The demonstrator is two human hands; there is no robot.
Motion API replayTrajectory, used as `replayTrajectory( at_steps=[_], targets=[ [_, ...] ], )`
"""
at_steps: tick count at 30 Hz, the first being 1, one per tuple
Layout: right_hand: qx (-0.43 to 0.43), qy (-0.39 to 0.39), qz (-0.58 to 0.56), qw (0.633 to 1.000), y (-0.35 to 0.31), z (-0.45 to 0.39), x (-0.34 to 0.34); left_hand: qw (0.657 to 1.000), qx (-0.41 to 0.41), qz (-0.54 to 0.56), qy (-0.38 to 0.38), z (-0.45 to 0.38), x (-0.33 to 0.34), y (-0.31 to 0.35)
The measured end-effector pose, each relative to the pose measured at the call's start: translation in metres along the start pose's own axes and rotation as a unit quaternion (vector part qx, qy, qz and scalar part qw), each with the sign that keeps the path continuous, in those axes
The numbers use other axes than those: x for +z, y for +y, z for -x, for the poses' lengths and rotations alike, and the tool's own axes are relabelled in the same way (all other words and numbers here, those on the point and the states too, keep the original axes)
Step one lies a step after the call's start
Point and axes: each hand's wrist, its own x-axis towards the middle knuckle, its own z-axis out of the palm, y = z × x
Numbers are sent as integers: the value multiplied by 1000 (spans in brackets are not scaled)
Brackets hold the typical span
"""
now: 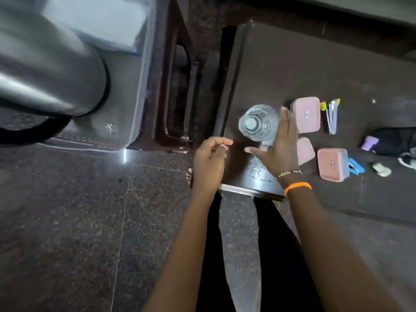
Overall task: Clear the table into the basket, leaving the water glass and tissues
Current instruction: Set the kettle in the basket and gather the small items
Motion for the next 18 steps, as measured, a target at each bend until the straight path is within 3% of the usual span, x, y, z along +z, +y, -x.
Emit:
replayTrajectory(
  at_steps=[6, 13, 18],
  targets=[
    [-63, -20, -147, 987, 31, -31, 15, 998, -1, -49, 38, -11, 34, -21],
    [-86, -2, -181, 980, 39, -29, -12, 993, 17, -8, 114, 9, 69, -19],
    [-75, 60, -209, 973, 57, -13, -65, 993, 31, 27, 108, 31, 115, -7]
  ],
)
